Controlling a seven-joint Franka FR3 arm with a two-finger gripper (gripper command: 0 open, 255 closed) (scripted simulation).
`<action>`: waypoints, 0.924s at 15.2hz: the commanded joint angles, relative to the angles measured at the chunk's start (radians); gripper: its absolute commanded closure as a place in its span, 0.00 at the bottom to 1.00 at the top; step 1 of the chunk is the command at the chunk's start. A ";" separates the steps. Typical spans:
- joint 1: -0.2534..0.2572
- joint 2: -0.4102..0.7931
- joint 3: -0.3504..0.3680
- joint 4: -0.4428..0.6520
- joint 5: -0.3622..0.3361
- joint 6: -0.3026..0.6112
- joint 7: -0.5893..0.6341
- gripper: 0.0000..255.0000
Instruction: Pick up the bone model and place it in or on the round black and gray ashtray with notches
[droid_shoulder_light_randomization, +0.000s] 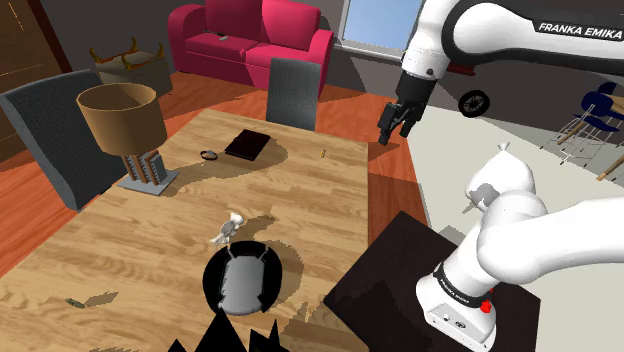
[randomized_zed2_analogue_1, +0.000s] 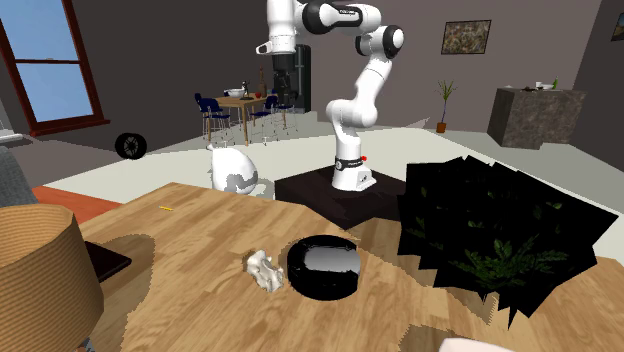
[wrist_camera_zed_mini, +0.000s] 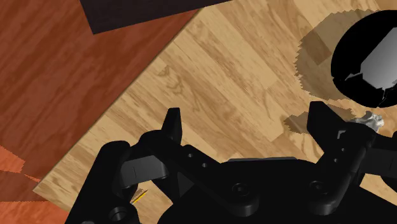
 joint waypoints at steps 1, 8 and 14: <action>0.000 0.000 0.000 0.000 0.000 0.000 0.000 0.00; 0.035 0.177 0.087 -0.025 0.059 0.205 0.114 0.00; 0.058 0.371 0.156 0.011 0.086 0.369 0.208 0.00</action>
